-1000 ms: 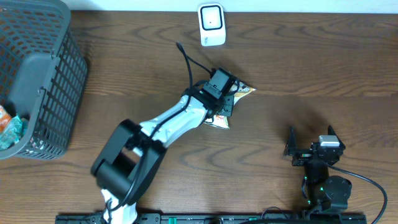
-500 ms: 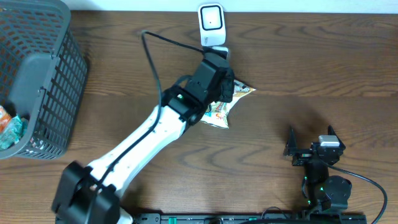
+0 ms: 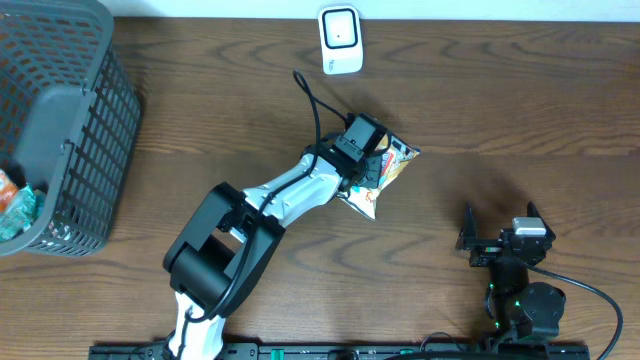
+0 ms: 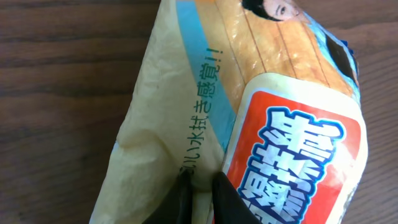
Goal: Scan the item barcode
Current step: 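Open the left gripper, release the bag, and withdraw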
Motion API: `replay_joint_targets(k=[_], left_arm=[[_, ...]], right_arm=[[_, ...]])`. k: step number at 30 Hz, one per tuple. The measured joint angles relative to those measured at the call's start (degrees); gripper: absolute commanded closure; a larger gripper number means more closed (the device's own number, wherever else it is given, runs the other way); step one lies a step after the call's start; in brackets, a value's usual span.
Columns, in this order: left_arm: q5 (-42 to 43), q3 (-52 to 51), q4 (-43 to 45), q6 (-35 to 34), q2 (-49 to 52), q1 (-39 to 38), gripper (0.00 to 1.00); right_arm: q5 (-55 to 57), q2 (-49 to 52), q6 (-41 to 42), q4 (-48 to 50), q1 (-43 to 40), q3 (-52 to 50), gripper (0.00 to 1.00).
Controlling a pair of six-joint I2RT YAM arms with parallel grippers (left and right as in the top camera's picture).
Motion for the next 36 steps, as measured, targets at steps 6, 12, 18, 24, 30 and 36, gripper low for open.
replay_joint_targets(k=[6, 12, 18, 24, 30, 36], left_arm=[[0.9, 0.7, -1.09, 0.72, 0.07, 0.55, 0.87], [-1.88, 0.22, -3.26, 2.19, -3.61, 2.56, 0.87], [-10.73, 0.13, -3.28, 2.38, -15.8, 6.27, 0.86], [-14.16, 0.13, -5.64, 4.0, -24.48, 8.44, 0.64], [-19.17, 0.13, -6.21, 9.94, -28.22, 10.08, 0.28], [-29.92, 0.2, -3.93, 12.72, -39.32, 19.19, 0.12]], right_arm=[[0.0, 0.0, 0.02, -0.02, 0.0, 0.0, 0.01], [0.0, 0.0, 0.02, 0.0, 0.0, 0.0, 0.01], [0.0, 0.0, 0.0, 0.0, 0.0, 0.0, 0.01], [0.0, 0.0, 0.0, 0.0, 0.0, 0.0, 0.01], [0.0, 0.0, 0.0, 0.0, 0.0, 0.0, 0.01], [0.0, 0.0, 0.02, 0.0, 0.0, 0.0, 0.01]])
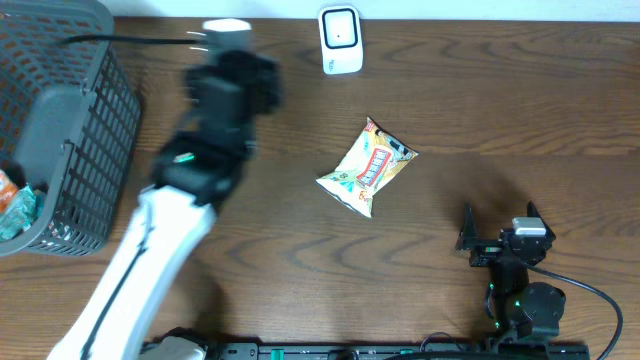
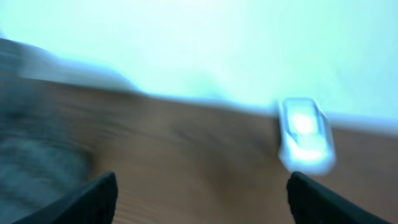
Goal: Scan the item barcode
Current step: 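Open the left gripper, release the bag, and withdraw, then reach the left gripper into the basket and grasp the mint-green packet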
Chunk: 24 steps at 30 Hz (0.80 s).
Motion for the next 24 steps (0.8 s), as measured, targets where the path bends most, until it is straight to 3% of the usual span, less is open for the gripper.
replay_joint_targets(k=[8, 17, 20, 24], left_arm=[[0.04, 1.66, 0.15, 0.37, -8.31, 22.91, 0.04], [30.32, 4.22, -5.49, -6.54, -2.1, 46.53, 0.02], [37.57, 9.7, -10.69, -8.0, 1.9, 49.9, 0.02], [40.94, 15.19, -13.53, -8.9, 5.18, 51.19, 0.02]], right_arm=[[0.0, 0.0, -0.02, -0.02, 0.0, 0.0, 0.01], [0.0, 0.0, -0.02, 0.0, 0.0, 0.0, 0.01], [0.0, 0.0, -0.02, 0.0, 0.0, 0.0, 0.01], [0.0, 0.0, 0.0, -0.02, 0.0, 0.0, 0.01]])
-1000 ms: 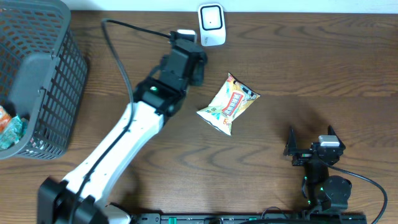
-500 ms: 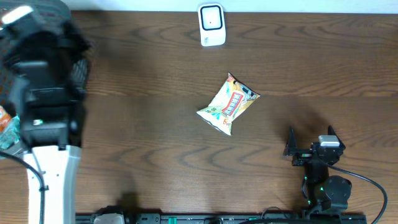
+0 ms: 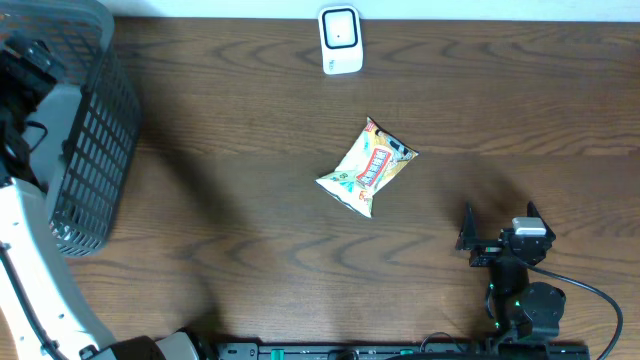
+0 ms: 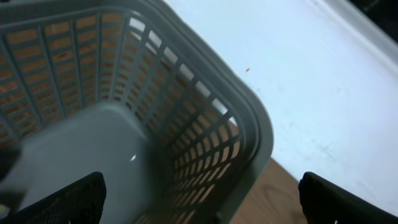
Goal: Scan the item barcode
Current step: 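Reach the left gripper into the basket and grasp the mint-green packet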
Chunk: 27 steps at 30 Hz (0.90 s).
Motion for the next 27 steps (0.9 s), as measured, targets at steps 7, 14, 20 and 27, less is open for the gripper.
replay_joint_targets(k=[7, 14, 20, 27], left_arm=[[-16.81, 1.14, -8.0, -2.58, 3.26, 0.87, 0.02], [-34.69, 0.9, -11.47, -3.8, 11.76, 1.05, 0.02], [-38.38, 0.81, -14.67, -6.88, 19.1, 1.6, 0.02], [-38.29, 0.81, -16.31, -8.81, 25.73, 4.46, 0.03]], right_arm=[[0.0, 0.0, -0.02, 0.0, 0.0, 0.0, 0.01], [0.0, 0.0, -0.02, 0.02, 0.0, 0.0, 0.01], [0.0, 0.0, -0.02, 0.0, 0.0, 0.0, 0.01], [0.0, 0.0, 0.0, 0.02, 0.0, 0.0, 0.01]])
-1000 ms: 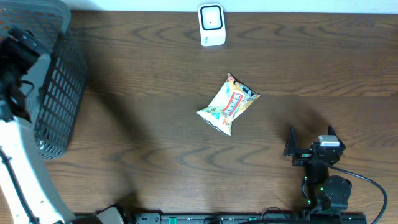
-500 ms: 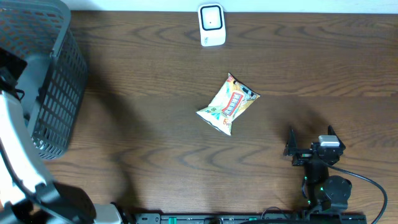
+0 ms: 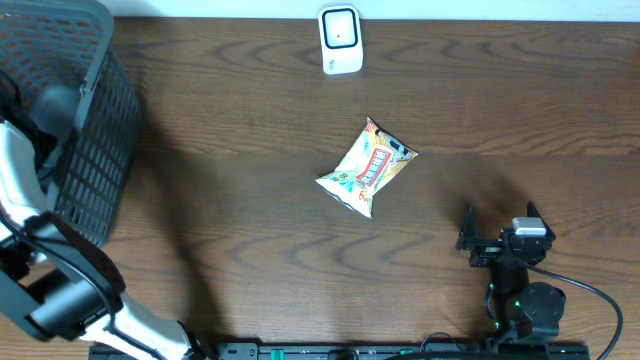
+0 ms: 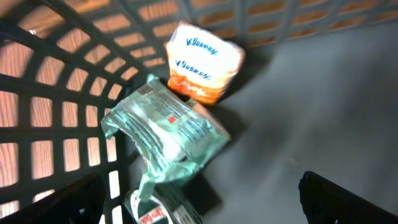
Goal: Scan the item barcode
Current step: 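Reach the left gripper into the basket and grasp the mint-green packet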
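Note:
My left gripper (image 4: 202, 190) is open wide inside the grey basket (image 3: 95, 110), with a finger (image 4: 68, 199) at each lower corner of the left wrist view. Below it lie a green packet (image 4: 165, 134), an orange-and-white pack (image 4: 202, 62) and a dark wrapped item (image 4: 163, 210). A yellow snack bag (image 3: 368, 168) with a red label lies alone in the middle of the table. The white scanner (image 3: 340, 40) stands at the back edge. My right gripper (image 3: 500, 235) rests open at the front right, holding nothing.
The basket's lattice walls (image 4: 56, 93) close in on the left gripper on the left and behind. My left arm (image 3: 20, 180) reaches up along the table's left edge into the basket. Dark wooden table (image 3: 250, 230) surrounds the snack bag.
My left gripper was over the basket's rim looking at its corner. Now it is down inside the basket, open above the green packet. The snack bag and right arm have not moved.
My left gripper had its fingers close together at the snack bag's edge in the middle of the table. Then the bag lay free and the gripper was open near the back left. It then stood over the basket, and now it is inside.

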Motion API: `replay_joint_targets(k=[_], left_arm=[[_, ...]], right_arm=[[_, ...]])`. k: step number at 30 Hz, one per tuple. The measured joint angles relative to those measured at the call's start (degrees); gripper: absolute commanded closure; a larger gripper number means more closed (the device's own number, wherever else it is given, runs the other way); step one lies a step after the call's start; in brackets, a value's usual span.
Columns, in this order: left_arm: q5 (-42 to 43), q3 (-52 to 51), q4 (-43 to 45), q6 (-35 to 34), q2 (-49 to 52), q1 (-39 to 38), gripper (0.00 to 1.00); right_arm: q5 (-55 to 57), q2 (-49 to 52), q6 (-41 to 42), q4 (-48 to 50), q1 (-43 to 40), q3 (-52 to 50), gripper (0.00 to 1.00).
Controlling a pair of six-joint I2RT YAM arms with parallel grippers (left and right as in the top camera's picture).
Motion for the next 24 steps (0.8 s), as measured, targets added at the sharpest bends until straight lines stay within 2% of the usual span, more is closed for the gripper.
replay_joint_targets(k=[10, 19, 23, 24], left_arm=[[3.56, 0.0, -0.79, -1.07, 5.95, 4.81, 0.02], [7.23, 0.0, 0.07, -1.09, 7.02, 7.06, 0.0], [8.09, -0.02, 0.09, -1.55, 7.02, 7.04, 0.17], [8.26, -0.11, 0.11, -1.62, 7.02, 7.04, 0.19]], right_arm=[[0.0, 0.0, -0.02, -0.02, 0.0, 0.0, 0.01], [0.0, 0.0, 0.0, -0.02, 0.0, 0.0, 0.01], [0.0, 0.0, -0.02, -0.02, 0.0, 0.0, 0.01], [0.0, 0.0, 0.0, -0.02, 0.0, 0.0, 0.01]])
